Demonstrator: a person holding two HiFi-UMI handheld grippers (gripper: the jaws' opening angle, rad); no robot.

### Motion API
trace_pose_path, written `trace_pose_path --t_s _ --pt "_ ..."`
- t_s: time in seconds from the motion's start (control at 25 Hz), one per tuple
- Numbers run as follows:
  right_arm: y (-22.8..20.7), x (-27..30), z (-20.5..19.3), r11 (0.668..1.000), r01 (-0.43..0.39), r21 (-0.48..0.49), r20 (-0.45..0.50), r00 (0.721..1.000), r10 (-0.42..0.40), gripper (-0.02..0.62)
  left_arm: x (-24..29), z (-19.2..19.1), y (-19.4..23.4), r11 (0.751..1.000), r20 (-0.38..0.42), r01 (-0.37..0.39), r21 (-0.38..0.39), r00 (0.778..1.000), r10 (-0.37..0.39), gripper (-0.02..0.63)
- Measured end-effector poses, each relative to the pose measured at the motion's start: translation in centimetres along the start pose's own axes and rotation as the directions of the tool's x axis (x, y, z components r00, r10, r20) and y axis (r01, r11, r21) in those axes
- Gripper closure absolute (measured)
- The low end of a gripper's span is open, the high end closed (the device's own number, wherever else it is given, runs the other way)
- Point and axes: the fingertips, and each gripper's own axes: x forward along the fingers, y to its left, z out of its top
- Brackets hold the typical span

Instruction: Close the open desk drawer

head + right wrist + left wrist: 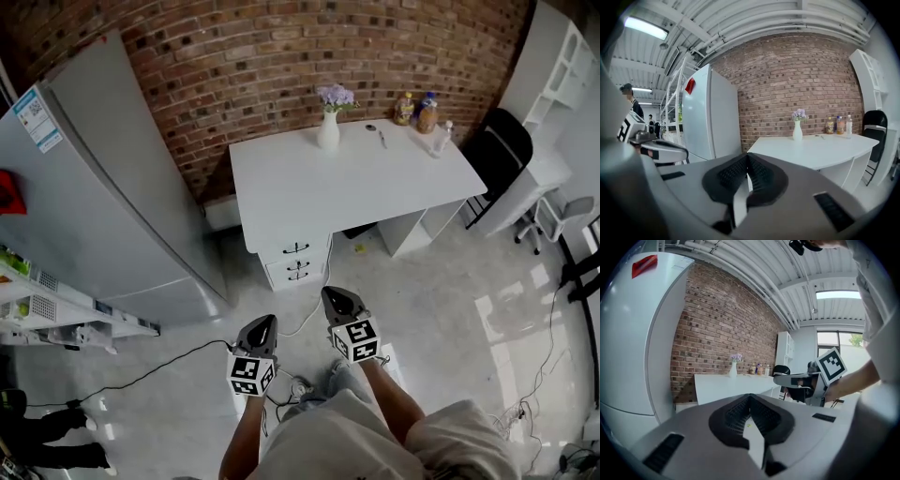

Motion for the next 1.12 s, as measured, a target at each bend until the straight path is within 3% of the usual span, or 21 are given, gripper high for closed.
trace_pose_path --t_s 0.32,0.56,0.88,1.12 --pt "2.0 -5.0 1.2 0.999 -0.038 -0.004 0.036 0.999 0.038 0.578 -2.7 0.1 -4.0 1.0 0.037 -0.01 0.019 0.999 0.009 0.594" --pt "2.7 -10.4 0.1 0.996 -0.086 -0.015 0.021 0.996 0.086 0.578 -3.9 0.1 -9.5 0.999 0.045 -0.029 0.017 0.999 0.029 0.594" --pt "2.4 -18.3 -3.1 0.996 -0.089 0.011 0.018 0.996 0.089 0.578 -5.0 -2.8 -18.7 1.0 0.032 0.023 0.015 0.999 -0.024 0.594" --pt "3.2 -23.1 -5.6 0.995 -0.1 0.009 -0.009 0.995 0.1 0.578 -7.1 -4.4 -22.7 1.0 0.047 0.021 0.005 0.999 -0.022 0.594"
